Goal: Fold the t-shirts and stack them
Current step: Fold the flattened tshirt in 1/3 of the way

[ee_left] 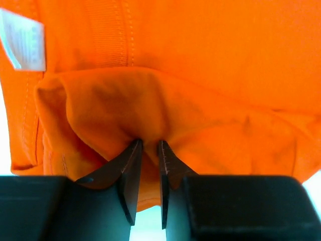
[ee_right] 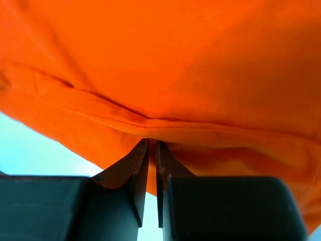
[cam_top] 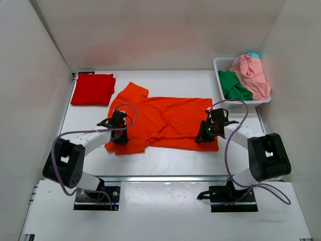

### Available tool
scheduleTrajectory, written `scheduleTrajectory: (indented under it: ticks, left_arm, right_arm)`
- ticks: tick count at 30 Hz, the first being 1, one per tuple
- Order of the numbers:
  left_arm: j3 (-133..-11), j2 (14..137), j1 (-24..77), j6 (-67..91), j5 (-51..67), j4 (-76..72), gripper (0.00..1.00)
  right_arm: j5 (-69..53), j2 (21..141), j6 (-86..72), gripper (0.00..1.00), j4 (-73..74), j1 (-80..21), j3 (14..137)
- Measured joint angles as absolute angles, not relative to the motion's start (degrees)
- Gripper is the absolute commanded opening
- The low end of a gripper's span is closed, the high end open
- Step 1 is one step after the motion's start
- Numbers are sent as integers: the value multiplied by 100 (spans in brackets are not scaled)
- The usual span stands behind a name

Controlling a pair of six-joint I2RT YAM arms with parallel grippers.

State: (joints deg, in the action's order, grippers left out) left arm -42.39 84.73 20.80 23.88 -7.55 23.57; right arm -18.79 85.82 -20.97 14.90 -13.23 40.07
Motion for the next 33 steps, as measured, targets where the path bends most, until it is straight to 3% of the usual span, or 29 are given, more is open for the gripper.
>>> scheduleTrajectory:
  ticks: [3,7,11,17,33]
  left_arm:
    - [-3885,7966,2176,2458,-615,2724,28]
    - [-3529,7179,2193,2539,-491,3267,40]
    - [-3548,6386,2027,2620,-154,3457,46]
    - [-3892,5531,1564,2733,75,3557,45]
    - [-3544,5889,1551,2797,-416,3667,47]
  right_arm:
    - [-1859,8466,-2045,8,1680,-1133,3962]
    - [-1772,8283,-1925,7,2049,-952,3905]
    - [-1629,7979,-1817,6,2322,-932,3752]
    - [-1577,7856,-1774,6,2456,-941,3669]
    - [-1599,7859,-1667,5,2432,-967,3662]
